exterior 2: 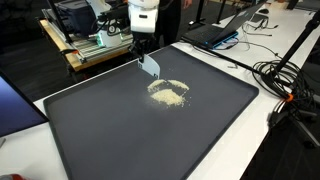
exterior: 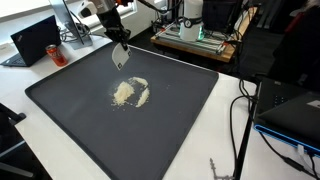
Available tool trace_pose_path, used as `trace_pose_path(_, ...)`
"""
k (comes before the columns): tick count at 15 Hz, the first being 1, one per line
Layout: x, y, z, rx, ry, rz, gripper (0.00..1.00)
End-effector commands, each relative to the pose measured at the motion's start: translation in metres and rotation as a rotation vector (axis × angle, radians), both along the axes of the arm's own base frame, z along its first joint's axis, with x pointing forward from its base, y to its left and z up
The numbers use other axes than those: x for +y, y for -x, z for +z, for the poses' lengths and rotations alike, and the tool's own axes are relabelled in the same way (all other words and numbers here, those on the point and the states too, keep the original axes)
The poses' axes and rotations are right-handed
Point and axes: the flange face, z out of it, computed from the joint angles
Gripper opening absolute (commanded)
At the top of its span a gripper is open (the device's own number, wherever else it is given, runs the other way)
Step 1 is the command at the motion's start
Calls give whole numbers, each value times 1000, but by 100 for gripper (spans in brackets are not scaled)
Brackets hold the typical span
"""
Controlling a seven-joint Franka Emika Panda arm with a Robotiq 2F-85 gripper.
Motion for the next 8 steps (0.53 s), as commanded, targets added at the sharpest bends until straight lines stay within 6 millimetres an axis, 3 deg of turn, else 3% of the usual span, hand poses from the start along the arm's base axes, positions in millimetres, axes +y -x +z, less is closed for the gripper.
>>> trace_pose_path(1, 12, -10, -11, -68, -31, -50, 1)
trace_pose_path(8, 28, -22, -55, -206, 20, -215, 1)
